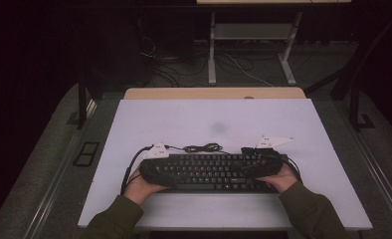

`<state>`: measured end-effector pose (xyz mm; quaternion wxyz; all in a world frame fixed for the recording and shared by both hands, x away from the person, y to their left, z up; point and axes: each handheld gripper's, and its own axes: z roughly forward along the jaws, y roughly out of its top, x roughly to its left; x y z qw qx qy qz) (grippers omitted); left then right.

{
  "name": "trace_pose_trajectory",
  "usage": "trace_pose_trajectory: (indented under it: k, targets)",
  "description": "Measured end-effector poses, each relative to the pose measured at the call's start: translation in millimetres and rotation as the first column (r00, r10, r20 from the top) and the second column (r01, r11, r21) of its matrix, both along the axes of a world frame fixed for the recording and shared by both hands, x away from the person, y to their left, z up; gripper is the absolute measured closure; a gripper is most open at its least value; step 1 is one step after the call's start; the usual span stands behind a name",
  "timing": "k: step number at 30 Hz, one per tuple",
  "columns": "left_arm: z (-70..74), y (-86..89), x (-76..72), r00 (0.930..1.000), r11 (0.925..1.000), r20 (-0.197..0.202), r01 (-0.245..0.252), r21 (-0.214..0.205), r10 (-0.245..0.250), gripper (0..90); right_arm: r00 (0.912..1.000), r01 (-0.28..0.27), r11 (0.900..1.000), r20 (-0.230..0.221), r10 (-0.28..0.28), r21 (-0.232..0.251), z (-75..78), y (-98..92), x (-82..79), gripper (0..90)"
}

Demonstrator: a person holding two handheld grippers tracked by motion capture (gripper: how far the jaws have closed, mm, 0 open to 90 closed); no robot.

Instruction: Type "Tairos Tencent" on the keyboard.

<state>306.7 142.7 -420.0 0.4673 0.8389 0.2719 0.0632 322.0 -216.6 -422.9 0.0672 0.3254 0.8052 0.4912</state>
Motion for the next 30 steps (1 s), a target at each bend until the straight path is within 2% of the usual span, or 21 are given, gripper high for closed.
trace_pose_trajectory:
  k: [5, 15, 20, 30]
  targets:
    - [-0.6, 2.9, -5.3, 1.0, 1.0, 0.001, 0.003, 0.005, -0.003, 14.1, 0.9999, 0.011, 0.9999, 0.012, -0.011, -0.003, -0.3, -10.4, -5.4, 18.6]
    - [-1.9, 10.4, -10.1, 0.9997, 0.9995, 0.004, -0.022, 0.024, 0.022, 8.1, 0.9994, 0.029, 0.9996, 0.02, -0.029, -0.002, -0.8, -34.6, -17.4, 18.5]
    - [-2.2, 13.4, -10.6, 0.9996, 0.9994, 0.001, -0.028, 0.021, 0.028, 7.7, 0.9988, 0.043, 0.9991, 0.023, -0.042, -0.003, -2.4, -44.5, -24.0, 18.5]
    - [-2.0, 14.9, -10.3, 0.9988, 0.9984, 0.005, -0.049, 0.03, 0.049, 0.0, 0.9984, 0.053, 0.9985, 0.021, -0.053, -0.01, -5.4, -61.6, -34.7, 18.3]
